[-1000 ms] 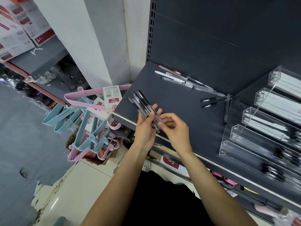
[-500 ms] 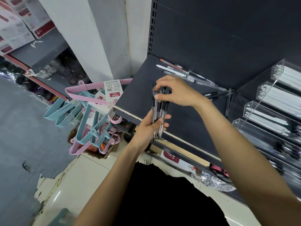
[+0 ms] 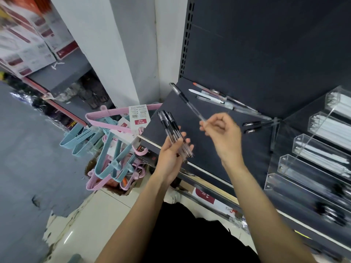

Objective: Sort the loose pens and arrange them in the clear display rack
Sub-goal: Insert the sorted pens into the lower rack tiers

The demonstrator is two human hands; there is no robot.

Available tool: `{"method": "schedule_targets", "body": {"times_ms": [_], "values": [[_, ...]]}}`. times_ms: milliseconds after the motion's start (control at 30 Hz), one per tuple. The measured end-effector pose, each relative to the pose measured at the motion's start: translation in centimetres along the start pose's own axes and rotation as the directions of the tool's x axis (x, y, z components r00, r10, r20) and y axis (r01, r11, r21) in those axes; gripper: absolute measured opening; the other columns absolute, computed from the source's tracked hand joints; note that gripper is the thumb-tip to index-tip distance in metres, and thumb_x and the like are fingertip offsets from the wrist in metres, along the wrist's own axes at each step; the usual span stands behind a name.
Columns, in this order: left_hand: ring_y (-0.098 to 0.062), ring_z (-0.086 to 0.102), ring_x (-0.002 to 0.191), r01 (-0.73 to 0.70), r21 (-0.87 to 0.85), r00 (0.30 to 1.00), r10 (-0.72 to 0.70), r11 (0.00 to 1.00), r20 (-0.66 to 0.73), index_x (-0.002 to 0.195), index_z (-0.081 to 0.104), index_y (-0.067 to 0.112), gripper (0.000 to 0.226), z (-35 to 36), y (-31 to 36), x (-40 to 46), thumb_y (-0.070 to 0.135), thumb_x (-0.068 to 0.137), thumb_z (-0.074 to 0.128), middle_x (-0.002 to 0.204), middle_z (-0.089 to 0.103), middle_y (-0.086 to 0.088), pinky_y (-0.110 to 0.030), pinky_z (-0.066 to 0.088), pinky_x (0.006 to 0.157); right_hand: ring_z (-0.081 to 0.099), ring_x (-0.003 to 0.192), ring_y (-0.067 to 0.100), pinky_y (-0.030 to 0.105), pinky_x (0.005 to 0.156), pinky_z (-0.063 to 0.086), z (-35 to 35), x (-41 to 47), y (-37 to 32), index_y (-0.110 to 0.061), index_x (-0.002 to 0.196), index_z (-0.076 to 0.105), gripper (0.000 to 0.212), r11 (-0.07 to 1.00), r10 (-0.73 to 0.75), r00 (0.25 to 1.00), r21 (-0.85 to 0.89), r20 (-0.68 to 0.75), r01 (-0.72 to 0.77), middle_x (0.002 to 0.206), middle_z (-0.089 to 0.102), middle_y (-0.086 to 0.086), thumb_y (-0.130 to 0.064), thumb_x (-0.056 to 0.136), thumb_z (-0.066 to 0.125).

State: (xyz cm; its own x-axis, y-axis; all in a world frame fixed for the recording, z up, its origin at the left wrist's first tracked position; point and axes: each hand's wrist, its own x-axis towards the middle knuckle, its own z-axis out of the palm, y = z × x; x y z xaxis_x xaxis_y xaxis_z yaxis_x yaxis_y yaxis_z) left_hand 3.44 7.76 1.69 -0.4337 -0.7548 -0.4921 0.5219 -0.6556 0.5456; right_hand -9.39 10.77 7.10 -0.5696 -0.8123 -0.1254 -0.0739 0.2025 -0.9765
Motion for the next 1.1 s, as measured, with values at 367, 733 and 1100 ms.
{"method": "schedule_targets", "body": {"times_ms": [367, 733, 1100], "values": [[-0.013, 0.059, 0.088, 0.016, -0.143, 1.000, -0.015, 0.990, 0.006, 0.119, 0.050, 0.014, 0.023, 2.8, -0.5, 2.3, 0.006, 0.099, 0.040, 0.101, 0.062, -0.003, -0.027, 0.049, 0.080, 0.065, 0.083, 0.001, 0.015, 0.077, 0.050, 2.0, -2.8, 4.5, -0.018, 0.093, 0.068, 0.012, 0.992, -0.051, 0.974, -0.128, -0.219, 0.023, 0.087, 0.070, -0.012, -0.009, 0.085, 0.067], [-0.008, 0.061, 0.078, -0.062, 0.304, 0.984, 0.008, 0.951, 0.176, 0.115, 0.043, 0.013, 0.017, 7.0, -5.7, 0.3, 0.006, 0.102, 0.036, 0.090, 0.061, 0.002, -0.026, 0.051, 0.078, 0.063, 0.090, 0.005, 0.024, 0.083, 0.050, -3.4, -6.0, 5.1, -0.028, 0.096, 0.061, 0.014, 0.977, 0.182, 0.937, 0.164, -0.299, -0.138, 0.093, 0.068, -0.007, -0.016, 0.090, 0.062], [-0.002, 0.056, 0.084, -0.053, 0.548, 0.976, -0.073, 0.835, 0.205, 0.114, 0.056, 0.027, 0.025, 12.7, -18.1, -5.1, 0.011, 0.099, 0.044, 0.092, 0.060, 0.010, -0.016, 0.048, 0.079, 0.063, 0.074, -0.005, 0.007, 0.069, 0.046, -15.7, -11.0, 9.1, -0.012, 0.102, 0.066, 0.014, 0.996, 0.086, 0.921, 0.034, -0.380, -0.079, 0.085, 0.067, -0.012, -0.007, 0.090, 0.061]]}}
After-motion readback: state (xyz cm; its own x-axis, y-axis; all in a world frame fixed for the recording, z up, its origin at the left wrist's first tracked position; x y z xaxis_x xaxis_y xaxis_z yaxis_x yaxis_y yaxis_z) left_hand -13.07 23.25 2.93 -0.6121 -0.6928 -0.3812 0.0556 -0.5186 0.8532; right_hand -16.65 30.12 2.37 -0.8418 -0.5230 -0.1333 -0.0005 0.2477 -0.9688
